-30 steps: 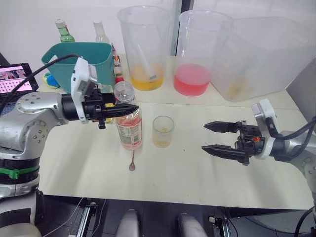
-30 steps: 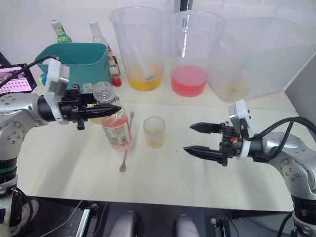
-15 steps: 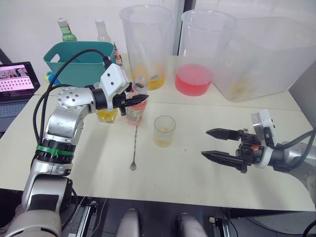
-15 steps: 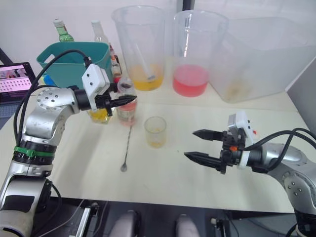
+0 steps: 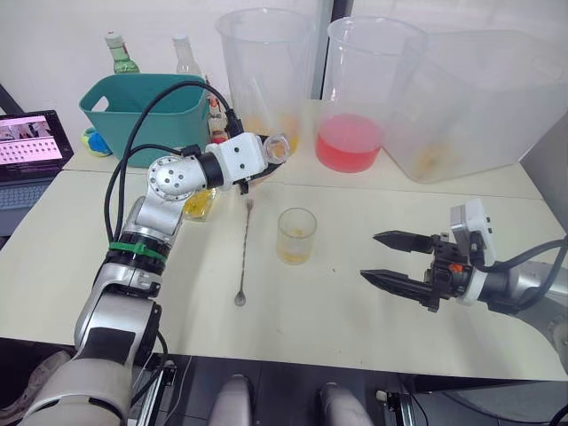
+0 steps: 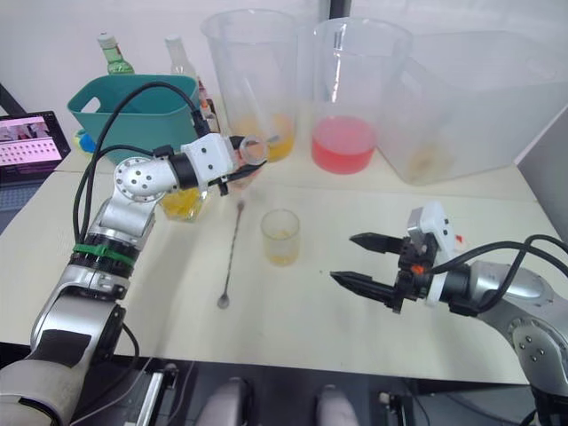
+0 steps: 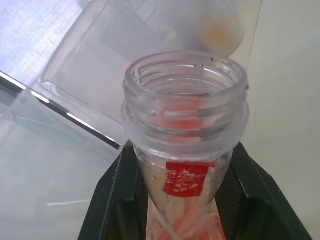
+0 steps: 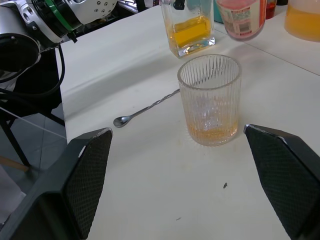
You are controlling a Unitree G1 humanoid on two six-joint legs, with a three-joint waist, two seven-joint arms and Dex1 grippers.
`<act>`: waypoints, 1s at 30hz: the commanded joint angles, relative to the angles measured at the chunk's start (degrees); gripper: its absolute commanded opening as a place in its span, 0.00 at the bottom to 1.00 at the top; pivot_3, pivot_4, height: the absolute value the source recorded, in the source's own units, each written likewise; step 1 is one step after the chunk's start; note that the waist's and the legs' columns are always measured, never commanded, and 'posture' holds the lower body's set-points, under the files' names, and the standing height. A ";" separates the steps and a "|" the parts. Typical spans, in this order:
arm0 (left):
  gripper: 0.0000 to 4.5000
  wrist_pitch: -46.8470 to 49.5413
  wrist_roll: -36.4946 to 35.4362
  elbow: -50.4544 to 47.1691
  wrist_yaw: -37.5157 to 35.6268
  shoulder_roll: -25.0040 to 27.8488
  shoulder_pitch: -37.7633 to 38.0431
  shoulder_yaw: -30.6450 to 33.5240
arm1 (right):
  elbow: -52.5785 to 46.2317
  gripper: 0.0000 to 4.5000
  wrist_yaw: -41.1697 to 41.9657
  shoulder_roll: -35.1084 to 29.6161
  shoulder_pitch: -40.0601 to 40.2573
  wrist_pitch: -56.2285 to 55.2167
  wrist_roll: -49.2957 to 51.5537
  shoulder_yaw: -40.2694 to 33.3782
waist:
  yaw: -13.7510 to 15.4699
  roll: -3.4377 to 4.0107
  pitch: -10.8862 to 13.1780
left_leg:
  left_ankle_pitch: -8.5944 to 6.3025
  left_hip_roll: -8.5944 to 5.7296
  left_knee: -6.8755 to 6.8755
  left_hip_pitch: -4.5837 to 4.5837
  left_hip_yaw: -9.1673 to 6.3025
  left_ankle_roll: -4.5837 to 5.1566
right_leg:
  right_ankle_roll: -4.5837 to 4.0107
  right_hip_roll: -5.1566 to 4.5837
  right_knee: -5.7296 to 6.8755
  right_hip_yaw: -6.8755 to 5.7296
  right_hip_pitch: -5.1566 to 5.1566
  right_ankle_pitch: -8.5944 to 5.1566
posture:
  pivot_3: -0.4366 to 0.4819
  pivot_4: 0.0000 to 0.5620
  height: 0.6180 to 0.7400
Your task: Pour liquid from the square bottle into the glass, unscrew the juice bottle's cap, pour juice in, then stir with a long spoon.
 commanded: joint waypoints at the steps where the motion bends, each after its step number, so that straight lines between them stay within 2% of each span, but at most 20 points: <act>1: 0.31 -8.41 5.22 1.68 5.72 -0.34 -1.86 -1.30 | -1.87 0.99 -0.95 0.29 0.24 -0.95 1.09 -2.33 | 0.02 0.00 0.00 | 0.00 -0.01 0.00 0.00 0.00 0.00 | 0.00 0.00 0.02 0.00 0.00 0.00 | 0.48 0.27 0.89; 13: 0.31 -16.64 15.92 4.28 15.50 -0.06 -0.03 -4.86 | -3.50 0.99 -3.51 0.05 1.35 -0.47 3.28 -2.90 | -0.03 0.00 0.00 | 0.01 -0.08 0.02 -0.01 -0.01 -0.01 | 0.01 -0.04 0.31 0.04 -0.11 0.00 | 0.48 0.27 0.89; 16: 0.31 -19.53 20.89 4.14 21.29 0.81 -0.10 -5.70 | -3.58 0.99 -3.76 -0.47 1.64 -0.43 3.16 -3.30 | 0.01 0.00 0.00 | 0.01 -0.09 0.03 0.00 -0.02 -0.02 | 0.01 -0.04 0.36 0.04 -0.13 0.00 | 0.48 0.27 0.89; 30: 0.31 -23.26 31.95 6.12 35.20 3.22 -0.03 -8.85 | -3.89 0.99 -4.01 -1.03 1.77 -0.19 3.47 -3.76 | 0.03 -0.01 -0.01 | 0.02 -0.16 0.04 -0.01 -0.02 -0.03 | 0.01 -0.09 0.53 0.05 -0.19 0.00 | 0.48 0.27 0.89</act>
